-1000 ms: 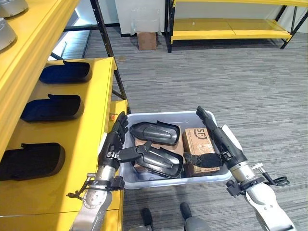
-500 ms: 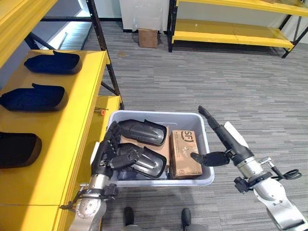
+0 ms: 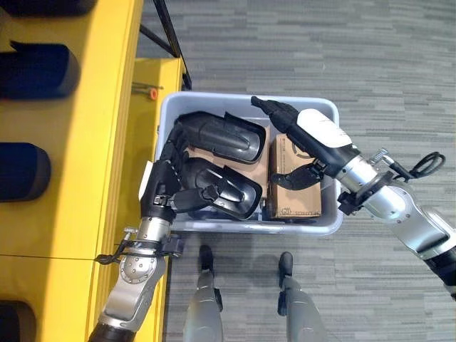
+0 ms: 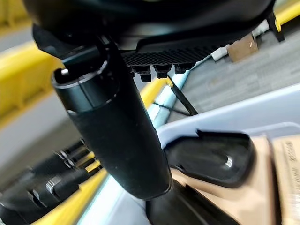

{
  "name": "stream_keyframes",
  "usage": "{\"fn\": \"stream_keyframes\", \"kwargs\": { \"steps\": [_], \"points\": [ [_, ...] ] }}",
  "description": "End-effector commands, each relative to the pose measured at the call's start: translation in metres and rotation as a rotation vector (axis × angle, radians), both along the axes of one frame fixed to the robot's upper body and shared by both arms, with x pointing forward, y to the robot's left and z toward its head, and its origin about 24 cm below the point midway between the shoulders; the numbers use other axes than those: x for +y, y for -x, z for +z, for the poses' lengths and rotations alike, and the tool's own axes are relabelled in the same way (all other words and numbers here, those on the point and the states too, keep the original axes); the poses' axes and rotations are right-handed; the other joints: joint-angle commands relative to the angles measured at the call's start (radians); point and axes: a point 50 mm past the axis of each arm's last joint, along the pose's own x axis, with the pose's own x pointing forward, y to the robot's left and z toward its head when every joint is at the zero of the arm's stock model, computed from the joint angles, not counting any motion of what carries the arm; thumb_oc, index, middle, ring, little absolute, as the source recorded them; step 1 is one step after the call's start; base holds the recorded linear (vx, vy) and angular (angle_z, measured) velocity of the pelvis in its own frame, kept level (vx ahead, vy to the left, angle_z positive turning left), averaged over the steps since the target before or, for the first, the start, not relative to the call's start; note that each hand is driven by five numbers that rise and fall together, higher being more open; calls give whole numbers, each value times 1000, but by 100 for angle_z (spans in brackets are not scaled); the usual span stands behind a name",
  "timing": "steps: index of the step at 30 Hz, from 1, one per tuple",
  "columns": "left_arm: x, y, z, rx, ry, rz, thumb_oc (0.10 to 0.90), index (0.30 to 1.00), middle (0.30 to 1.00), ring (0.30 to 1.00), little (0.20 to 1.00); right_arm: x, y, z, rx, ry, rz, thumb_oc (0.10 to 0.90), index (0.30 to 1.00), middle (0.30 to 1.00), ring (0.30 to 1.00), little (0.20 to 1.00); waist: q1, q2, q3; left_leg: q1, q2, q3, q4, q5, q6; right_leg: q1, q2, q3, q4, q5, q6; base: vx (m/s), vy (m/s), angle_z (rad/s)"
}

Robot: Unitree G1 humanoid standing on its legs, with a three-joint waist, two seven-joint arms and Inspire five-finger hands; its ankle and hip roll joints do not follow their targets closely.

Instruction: Move parts from the plastic box to the shelf.

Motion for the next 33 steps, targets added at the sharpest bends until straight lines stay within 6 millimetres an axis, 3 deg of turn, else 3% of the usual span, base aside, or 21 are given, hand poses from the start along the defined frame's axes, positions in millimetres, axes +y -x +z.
{"fn": "stream_keyframes", "kwargs": {
  "steps": [1, 5, 15, 25, 33],
  "points": [
    [-4, 12, 54, -314, 28, -35, 900, 1000, 1000, 1000, 1000, 29, 8, 57, -284, 25, 116, 900, 1000, 1000, 1000, 1000, 15, -37, -21, 11, 47, -6, 91, -91, -34, -31, -40, -27, 101, -79, -4, -47, 14, 2],
    [-6, 11, 57, -334, 35, -26, 900, 1000, 1000, 1000, 1000, 41, 5, 61, -328, 146, 128, 900, 1000, 1000, 1000, 1000, 23, -43, 8, -26, 38, -16, 113, -98, -33, -54, -47, -27, 105, -66, -1, -41, 18, 7],
    [-8, 9, 60, -348, 45, -11, 900, 1000, 1000, 1000, 1000, 47, -8, 70, -410, 331, 66, 900, 1000, 1000, 1000, 1000, 46, -59, 56, -88, 15, -30, 149, -108, -26, -82, -66, -34, 93, -41, 7, -29, 29, 4],
    [-9, 7, 62, -361, 64, -15, 900, 1000, 1000, 1000, 1000, 32, -28, 87, -450, 391, -68, 900, 1000, 1000, 1000, 1000, 70, -65, 86, -126, -3, -51, 171, -114, -20, -82, -81, -54, 86, -34, 7, -10, 20, 7],
    [-9, 8, 60, -354, 86, -10, 900, 1000, 1000, 1000, 1000, 5, -44, 107, -486, 407, -230, 900, 1000, 1000, 1000, 1000, 80, -69, 94, -132, -9, -61, 162, -108, -18, -73, -81, -69, 76, -32, 6, 12, 14, 5]
  ]
}}
